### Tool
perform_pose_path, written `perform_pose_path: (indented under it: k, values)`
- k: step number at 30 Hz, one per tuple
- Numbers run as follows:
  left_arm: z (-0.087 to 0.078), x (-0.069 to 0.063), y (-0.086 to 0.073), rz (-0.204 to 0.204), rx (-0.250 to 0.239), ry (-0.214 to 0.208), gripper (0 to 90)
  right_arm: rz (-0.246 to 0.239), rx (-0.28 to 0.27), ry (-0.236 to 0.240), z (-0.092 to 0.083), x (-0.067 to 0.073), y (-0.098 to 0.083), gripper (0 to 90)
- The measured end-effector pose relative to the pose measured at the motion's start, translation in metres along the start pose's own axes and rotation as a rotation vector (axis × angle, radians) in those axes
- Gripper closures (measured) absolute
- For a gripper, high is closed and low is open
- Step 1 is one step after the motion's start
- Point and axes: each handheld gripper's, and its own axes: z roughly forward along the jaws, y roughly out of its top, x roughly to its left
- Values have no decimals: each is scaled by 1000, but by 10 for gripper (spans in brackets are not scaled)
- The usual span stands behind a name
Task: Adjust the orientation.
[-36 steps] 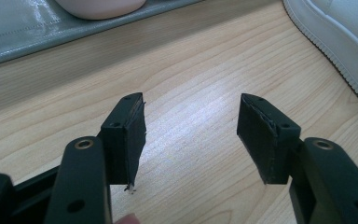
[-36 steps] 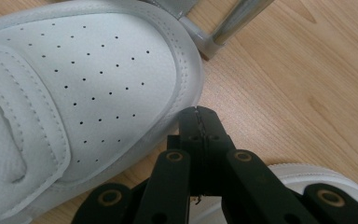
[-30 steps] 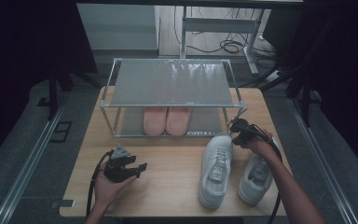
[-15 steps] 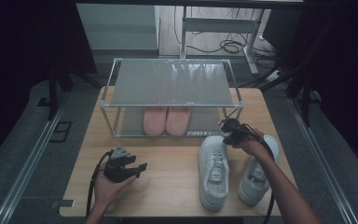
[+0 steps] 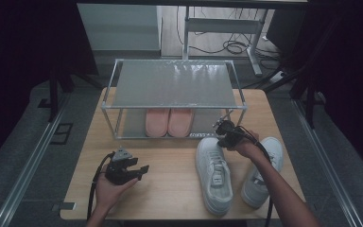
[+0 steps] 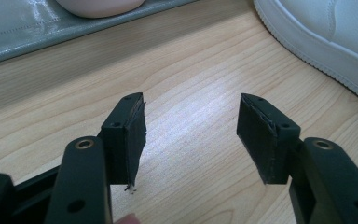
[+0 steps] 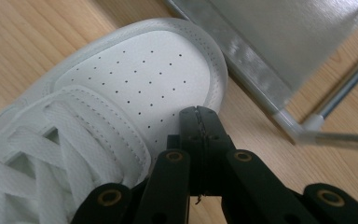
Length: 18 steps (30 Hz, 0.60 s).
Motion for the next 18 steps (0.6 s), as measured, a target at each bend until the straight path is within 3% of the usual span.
perform_pose_path:
  k: [18]
  values:
    - [0,0,0,1,1,0,418,-20,-42,67,4,16,11,900]
